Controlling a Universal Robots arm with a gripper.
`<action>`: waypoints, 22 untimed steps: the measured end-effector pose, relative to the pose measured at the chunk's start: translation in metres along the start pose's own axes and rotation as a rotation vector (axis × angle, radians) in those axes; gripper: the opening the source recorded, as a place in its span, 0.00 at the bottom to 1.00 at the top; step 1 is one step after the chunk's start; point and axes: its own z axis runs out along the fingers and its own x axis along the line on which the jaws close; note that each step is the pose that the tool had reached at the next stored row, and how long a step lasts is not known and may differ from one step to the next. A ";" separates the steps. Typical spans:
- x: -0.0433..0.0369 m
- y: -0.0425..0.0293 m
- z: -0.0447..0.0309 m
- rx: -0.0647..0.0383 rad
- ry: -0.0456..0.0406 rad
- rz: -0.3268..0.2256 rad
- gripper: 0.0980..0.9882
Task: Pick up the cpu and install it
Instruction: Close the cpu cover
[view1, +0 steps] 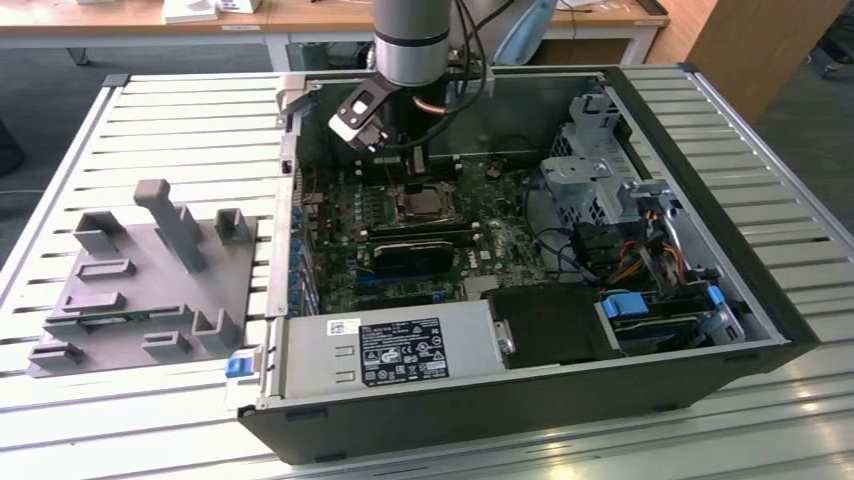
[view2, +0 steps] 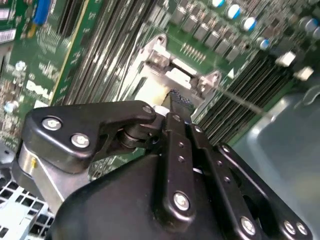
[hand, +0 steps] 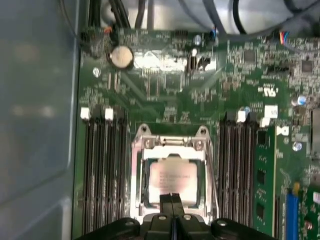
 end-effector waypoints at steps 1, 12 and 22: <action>0.0000 -0.0014 0.0011 0.000 -0.0003 0.000 0.01; 0.0004 -0.0033 0.0148 0.000 -0.0043 0.000 0.01; 0.0004 0.0005 0.0182 0.000 -0.0044 0.000 0.01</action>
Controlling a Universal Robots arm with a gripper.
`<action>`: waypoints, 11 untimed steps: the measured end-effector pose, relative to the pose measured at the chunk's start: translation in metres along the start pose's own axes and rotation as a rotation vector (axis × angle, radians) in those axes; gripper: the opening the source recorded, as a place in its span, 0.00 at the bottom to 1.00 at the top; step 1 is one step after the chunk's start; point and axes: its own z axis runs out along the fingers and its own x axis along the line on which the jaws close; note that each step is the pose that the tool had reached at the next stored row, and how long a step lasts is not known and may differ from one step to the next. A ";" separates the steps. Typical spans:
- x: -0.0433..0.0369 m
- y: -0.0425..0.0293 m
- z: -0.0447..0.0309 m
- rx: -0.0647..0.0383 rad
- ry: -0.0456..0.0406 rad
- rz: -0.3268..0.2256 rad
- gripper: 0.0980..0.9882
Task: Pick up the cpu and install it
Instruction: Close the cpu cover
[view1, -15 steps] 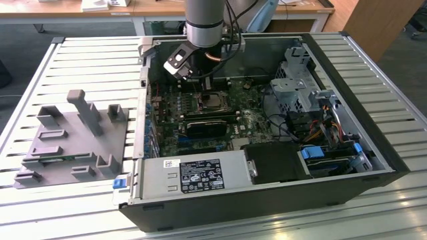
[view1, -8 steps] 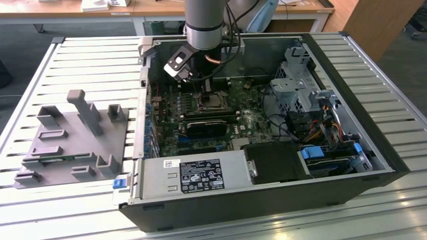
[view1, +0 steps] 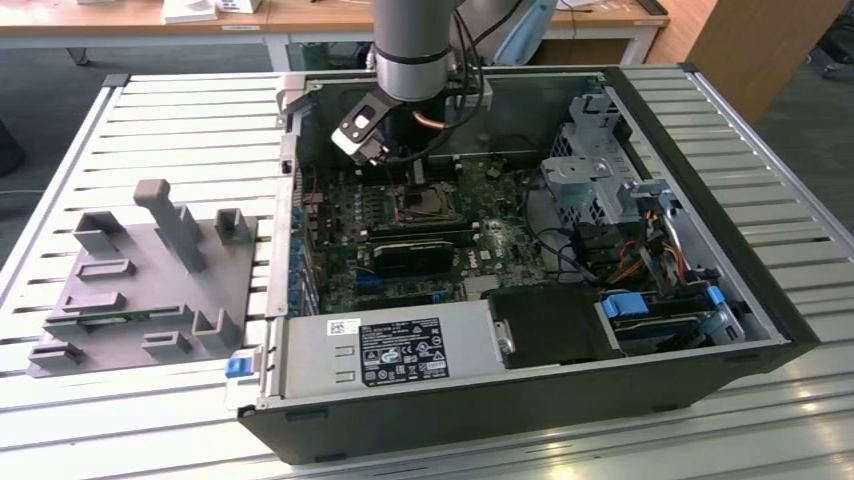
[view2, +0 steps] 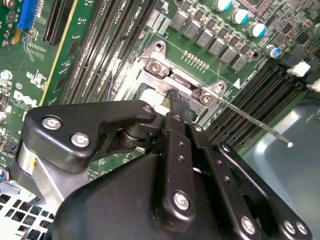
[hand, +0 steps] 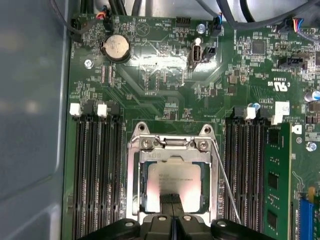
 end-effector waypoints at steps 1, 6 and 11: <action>0.0000 0.0004 0.0000 0.000 0.0000 0.000 0.01; -0.0002 0.0007 -0.0089 0.000 0.0000 0.000 0.01; -0.0003 0.0051 -0.0104 0.000 0.0002 0.000 0.01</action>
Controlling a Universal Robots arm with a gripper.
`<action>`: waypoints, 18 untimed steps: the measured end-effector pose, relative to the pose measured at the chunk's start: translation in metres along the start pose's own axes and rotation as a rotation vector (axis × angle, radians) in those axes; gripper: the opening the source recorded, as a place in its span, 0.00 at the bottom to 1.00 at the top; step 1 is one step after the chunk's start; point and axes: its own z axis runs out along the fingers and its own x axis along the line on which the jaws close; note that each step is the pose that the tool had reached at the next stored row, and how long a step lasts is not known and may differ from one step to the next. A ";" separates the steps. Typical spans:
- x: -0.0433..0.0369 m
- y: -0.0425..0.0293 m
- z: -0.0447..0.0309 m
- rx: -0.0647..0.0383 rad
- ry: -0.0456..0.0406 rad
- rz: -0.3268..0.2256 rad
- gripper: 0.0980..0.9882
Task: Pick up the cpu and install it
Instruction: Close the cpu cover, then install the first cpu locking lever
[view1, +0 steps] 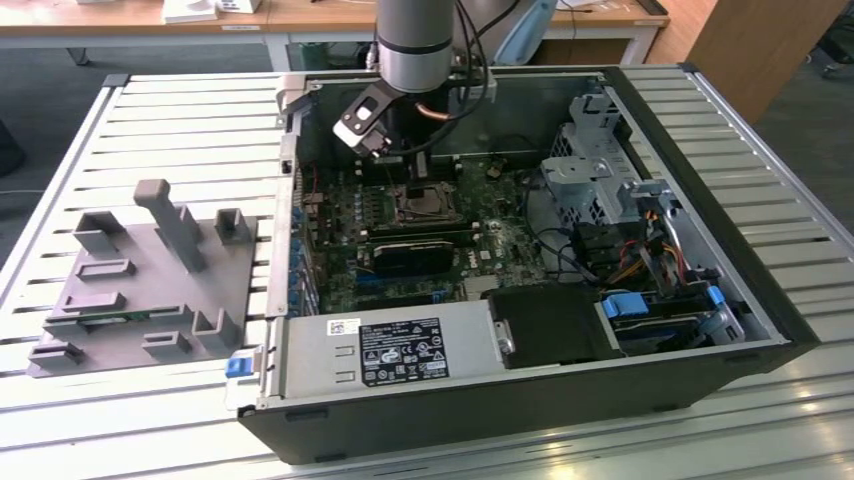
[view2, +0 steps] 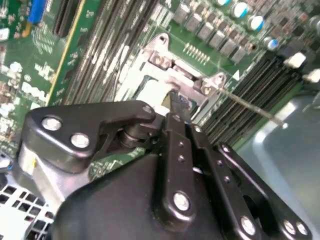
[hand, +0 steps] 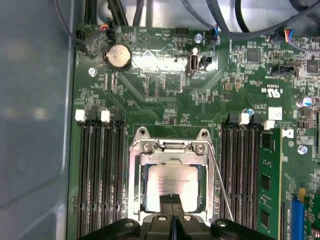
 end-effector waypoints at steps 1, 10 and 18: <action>0.0000 0.0020 0.0001 0.000 0.0000 0.000 0.01; -0.0002 0.0104 0.0004 0.000 0.0000 0.000 0.01; -0.0002 0.0120 -0.0002 0.000 -0.0001 0.000 0.01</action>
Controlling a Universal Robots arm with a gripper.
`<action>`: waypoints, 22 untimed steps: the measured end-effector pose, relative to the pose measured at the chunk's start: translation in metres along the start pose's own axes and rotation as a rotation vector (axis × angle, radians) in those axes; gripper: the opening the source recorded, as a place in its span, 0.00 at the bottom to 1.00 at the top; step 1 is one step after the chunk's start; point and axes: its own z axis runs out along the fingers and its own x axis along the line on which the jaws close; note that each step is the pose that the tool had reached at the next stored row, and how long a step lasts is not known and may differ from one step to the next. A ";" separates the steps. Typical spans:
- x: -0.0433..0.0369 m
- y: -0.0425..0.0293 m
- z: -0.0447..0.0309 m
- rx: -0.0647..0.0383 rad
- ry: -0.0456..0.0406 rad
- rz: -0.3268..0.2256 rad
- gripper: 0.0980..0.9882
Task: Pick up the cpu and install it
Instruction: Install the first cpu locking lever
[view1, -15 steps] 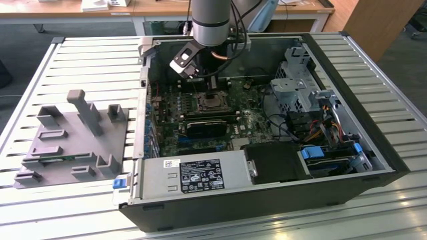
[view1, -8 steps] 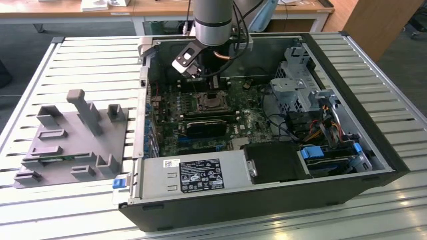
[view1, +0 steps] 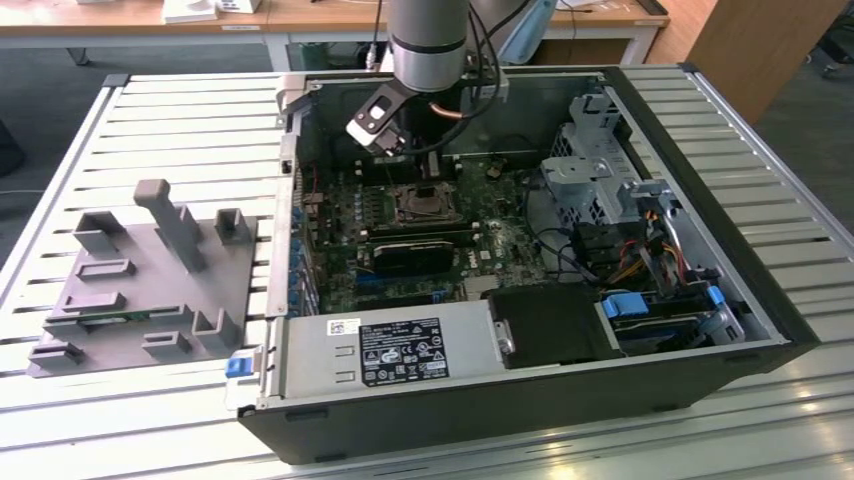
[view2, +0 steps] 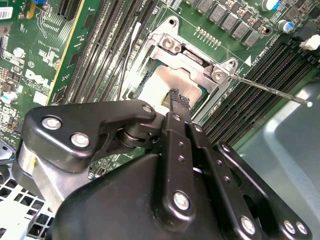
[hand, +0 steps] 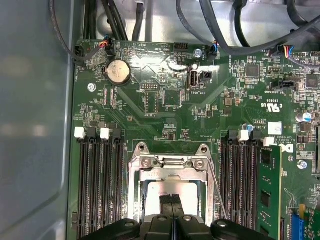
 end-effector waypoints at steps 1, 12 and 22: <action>0.0000 0.0000 -0.0005 0.000 0.0002 0.000 0.01; -0.0004 0.0003 -0.0118 0.000 0.0002 0.000 0.01; -0.0005 0.0004 -0.0163 0.000 0.0004 0.000 0.01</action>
